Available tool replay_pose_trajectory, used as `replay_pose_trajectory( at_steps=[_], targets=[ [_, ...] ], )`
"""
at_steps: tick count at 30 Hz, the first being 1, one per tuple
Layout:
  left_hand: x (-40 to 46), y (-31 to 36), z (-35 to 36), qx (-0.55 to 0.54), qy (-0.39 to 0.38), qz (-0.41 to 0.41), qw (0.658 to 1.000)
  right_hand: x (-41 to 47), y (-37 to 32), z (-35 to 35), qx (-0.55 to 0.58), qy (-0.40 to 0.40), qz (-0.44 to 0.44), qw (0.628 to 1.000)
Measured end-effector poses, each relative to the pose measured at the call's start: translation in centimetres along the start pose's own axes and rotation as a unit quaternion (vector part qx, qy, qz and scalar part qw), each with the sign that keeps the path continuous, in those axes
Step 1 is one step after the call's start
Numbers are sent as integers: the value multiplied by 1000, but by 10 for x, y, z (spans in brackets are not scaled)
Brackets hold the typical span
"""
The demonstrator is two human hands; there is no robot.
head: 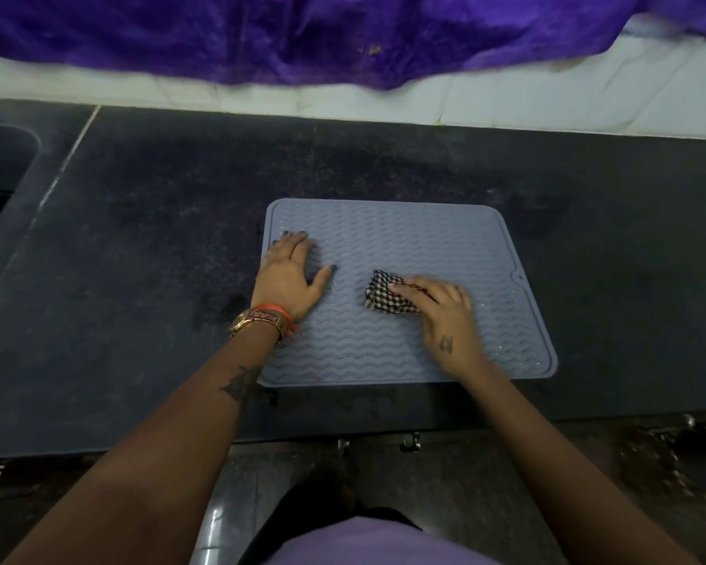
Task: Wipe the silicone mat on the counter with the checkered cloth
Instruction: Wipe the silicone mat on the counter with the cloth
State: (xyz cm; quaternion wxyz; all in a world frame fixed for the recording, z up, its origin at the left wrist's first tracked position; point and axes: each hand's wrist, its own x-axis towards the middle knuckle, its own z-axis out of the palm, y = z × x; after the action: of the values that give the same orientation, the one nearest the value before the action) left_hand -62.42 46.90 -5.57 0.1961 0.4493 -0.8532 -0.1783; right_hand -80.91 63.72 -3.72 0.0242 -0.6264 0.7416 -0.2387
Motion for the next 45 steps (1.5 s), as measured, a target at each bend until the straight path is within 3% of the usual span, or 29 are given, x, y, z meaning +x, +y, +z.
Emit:
replay_pose_trajectory(
  at_steps=[5, 22, 27, 34, 40, 45],
  targets=[
    [-1, 0, 0, -7, -1, 4, 1000, 7, -6, -8, 40, 27, 4, 999],
    [0, 0, -2, 12, -18, 22, 1000, -87, -14, -19, -44, 81, -34, 995],
    [0, 1, -2, 7, -8, 20, 1000, -98, -1, -24, -30, 46, -42, 998],
    [2, 4, -2, 57, -27, 21, 998, -89, 24, -27, -40, 56, -40, 997],
    [6, 22, 3, 37, -51, -53, 997, -78, 39, -27, -15, 73, -55, 996],
    [13, 54, 18, 43, -43, -44, 997, -61, 49, -37, -7, 23, -73, 997]
  ],
)
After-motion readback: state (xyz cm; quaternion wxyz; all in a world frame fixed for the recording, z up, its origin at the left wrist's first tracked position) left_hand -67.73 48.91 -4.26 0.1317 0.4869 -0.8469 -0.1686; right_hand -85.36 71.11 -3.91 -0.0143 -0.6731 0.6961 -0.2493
